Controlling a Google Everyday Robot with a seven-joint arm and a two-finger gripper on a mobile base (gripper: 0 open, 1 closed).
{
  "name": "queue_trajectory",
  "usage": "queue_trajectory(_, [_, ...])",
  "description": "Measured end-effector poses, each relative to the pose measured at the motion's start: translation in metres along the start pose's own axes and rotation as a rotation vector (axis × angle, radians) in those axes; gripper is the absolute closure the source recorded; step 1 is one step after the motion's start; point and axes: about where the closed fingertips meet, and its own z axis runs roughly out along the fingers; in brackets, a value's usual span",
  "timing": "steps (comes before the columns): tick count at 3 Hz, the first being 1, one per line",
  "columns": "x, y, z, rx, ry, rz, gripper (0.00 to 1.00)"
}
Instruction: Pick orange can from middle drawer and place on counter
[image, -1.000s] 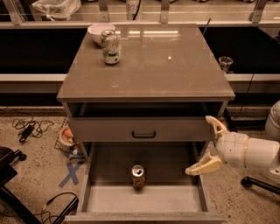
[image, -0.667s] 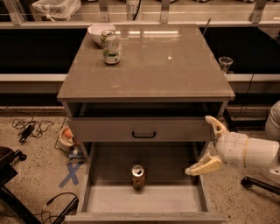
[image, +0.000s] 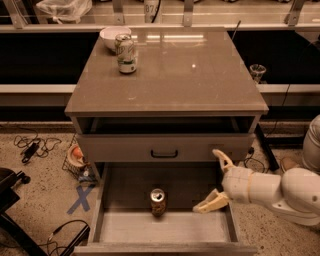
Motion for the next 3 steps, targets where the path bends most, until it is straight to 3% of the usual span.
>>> queue_trajectory(1, [0.044, 0.020, 0.061, -0.085, -0.095, 0.002, 0.00])
queue_trajectory(3, [0.093, 0.043, 0.136, -0.209, -0.226, 0.007, 0.00])
